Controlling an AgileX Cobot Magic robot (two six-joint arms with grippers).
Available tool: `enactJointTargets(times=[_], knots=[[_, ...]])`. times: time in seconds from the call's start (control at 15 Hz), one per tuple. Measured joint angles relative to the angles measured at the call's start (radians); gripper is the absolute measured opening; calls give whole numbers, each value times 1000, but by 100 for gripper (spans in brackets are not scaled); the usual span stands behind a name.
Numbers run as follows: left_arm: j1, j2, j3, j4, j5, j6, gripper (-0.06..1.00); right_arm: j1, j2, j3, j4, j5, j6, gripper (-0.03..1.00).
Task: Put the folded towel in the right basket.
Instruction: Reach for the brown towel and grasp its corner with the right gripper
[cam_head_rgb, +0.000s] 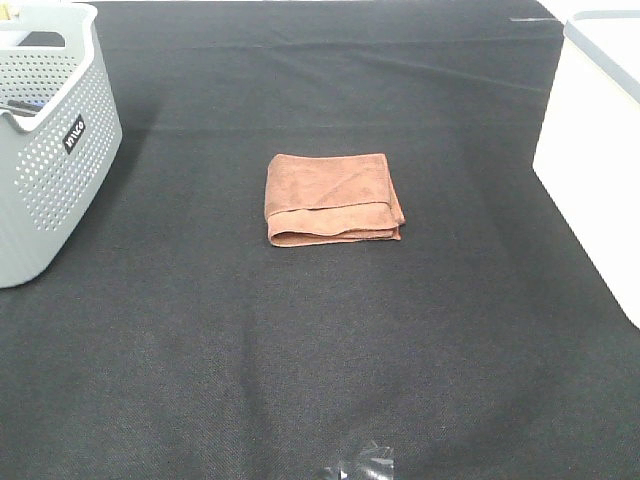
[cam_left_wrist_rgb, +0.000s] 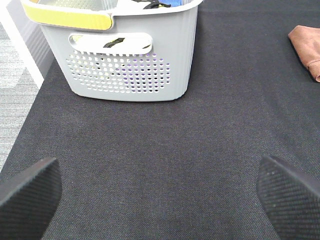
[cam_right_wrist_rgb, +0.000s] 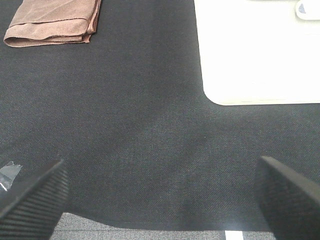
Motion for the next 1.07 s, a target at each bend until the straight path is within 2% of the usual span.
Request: enactJointTargets(times=[1.07], knots=[[0,0,0,0,0,0,99,0,0,0,0,0,0,97]])
